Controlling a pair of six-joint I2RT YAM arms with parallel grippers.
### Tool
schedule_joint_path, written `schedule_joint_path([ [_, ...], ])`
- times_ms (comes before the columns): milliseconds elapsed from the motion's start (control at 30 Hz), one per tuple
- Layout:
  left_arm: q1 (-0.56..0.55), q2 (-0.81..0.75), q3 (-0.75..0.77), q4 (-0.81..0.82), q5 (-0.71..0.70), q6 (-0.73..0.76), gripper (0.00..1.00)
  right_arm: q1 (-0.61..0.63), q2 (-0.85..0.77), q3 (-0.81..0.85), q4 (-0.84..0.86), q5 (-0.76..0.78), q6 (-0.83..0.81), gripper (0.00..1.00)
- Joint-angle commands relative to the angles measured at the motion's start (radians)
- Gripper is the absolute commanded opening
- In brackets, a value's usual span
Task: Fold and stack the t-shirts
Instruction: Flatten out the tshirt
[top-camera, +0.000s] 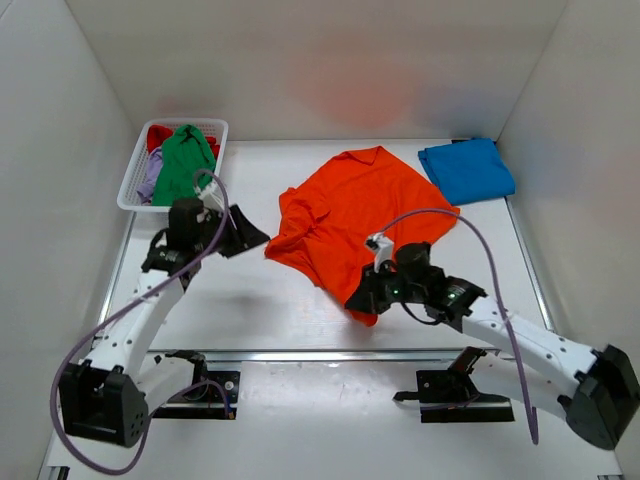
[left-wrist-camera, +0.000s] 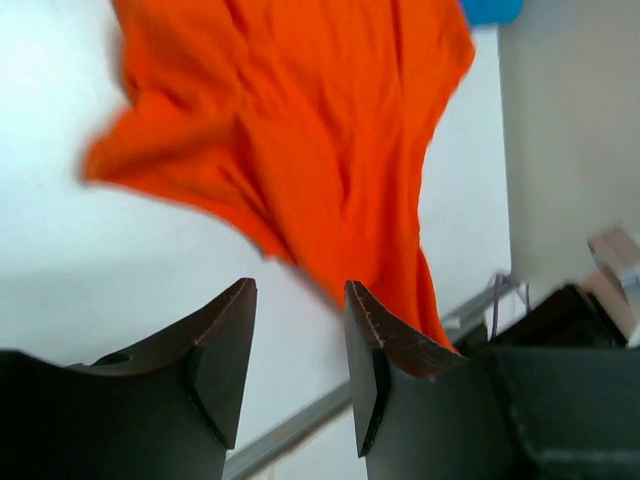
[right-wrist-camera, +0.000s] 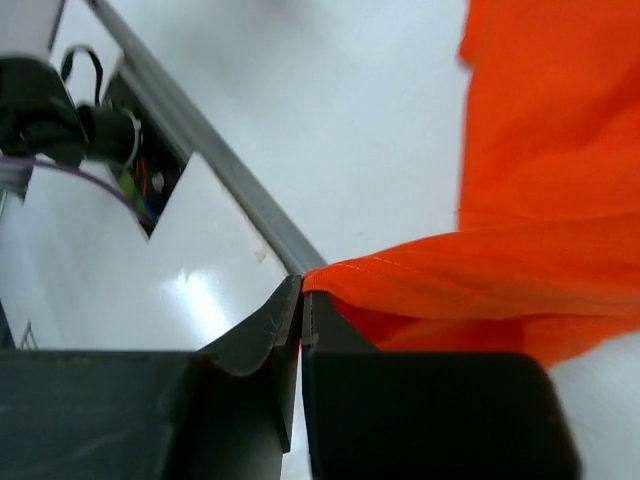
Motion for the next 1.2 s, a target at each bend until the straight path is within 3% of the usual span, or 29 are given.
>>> schedule_joint_path([
  [0, -0.107, -0.082, -0.157, 0.026, -0.053, -0.048, 0.52, 0.066, 0.100, -0.010, 0.185, 0.010, 0.041, 0.00],
  [167, -0.164, -0.196, -0.389, 0.083, -0.050, -0.123, 0.51, 0.184, 0.300, 0.155, 0.190, 0.042, -0.016, 0.00],
  [267, -0.205, -0.221, -0.445, 0.128, -0.037, -0.149, 0.52, 0.204, 0.334, 0.201, 0.196, 0.051, -0.025, 0.00],
  [400, -0.271, -0.222, -0.460, 0.213, -0.045, -0.204, 0.58, 0.183, 0.311, 0.259, 0.187, 0.082, -0.034, 0.00],
  [633, -0.357, -0.181, -0.463, 0.448, -0.021, -0.374, 0.58, 0.223, 0.369, 0.338, 0.156, 0.129, -0.057, 0.00],
  [867, -0.345, -0.213, -0.491, 0.559, -0.033, -0.497, 0.64, 0.236, 0.394, 0.356, 0.165, 0.123, -0.059, 0.00],
  [1167, -0.385, -0.104, -0.504, 0.682, 0.004, -0.589, 0.63, 0.249, 0.391, 0.365, 0.175, 0.134, -0.068, 0.00],
])
